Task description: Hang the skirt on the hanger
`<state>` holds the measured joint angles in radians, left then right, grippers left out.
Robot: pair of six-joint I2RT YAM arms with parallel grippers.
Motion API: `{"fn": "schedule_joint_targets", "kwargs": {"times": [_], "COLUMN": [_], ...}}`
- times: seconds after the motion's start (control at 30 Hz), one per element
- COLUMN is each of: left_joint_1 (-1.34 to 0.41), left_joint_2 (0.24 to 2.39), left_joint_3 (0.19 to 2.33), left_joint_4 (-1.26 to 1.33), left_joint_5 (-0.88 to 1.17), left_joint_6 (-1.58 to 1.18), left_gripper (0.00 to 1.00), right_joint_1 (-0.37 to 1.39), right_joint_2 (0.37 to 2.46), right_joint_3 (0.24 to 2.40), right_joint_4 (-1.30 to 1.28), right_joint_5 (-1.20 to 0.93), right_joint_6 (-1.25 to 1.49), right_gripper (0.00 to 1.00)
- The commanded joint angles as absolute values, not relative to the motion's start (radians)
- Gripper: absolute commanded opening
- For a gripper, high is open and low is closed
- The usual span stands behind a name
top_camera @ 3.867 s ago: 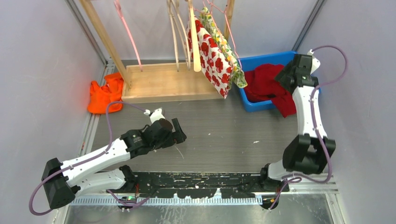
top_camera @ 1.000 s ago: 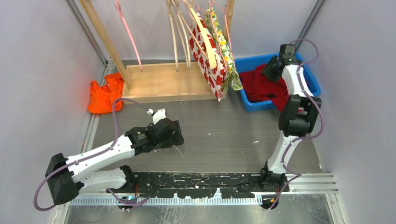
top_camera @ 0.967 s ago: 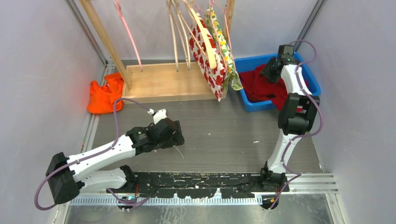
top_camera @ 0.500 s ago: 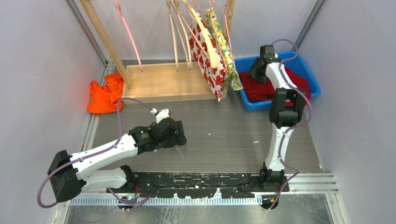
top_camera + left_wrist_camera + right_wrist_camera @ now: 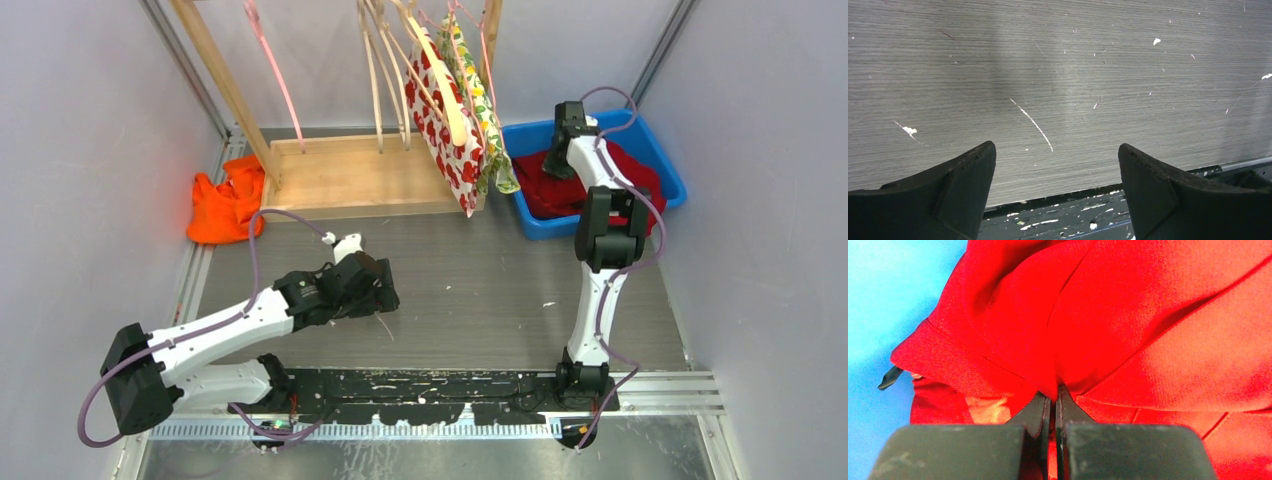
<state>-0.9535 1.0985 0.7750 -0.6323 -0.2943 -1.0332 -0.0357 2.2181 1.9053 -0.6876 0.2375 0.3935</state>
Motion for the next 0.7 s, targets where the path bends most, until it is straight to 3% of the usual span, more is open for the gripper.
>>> {"fn": "schedule_joint_targets", "kwargs": {"times": [0.0, 0.67], "left_joint_1": [-0.947, -0.947], "left_joint_2": [1.060, 0.971], "left_joint_3": [0.796, 0.778], "left_joint_4": [-0.621, -0.658], "left_joint_5": [-0.298, -0.318], "left_joint_6": [-1.013, -1.016], "left_gripper": [0.91, 0.90], "right_joint_1": [-0.039, -0.039], "right_joint_2": [2.055, 1.142], "right_joint_3": [1.894, 1.933], "right_joint_4": [-0.645, -0.716], "right_joint_5": [0.239, 0.071], "right_joint_6": [0.382, 0.399], "right_gripper": [0.01, 0.01]}}
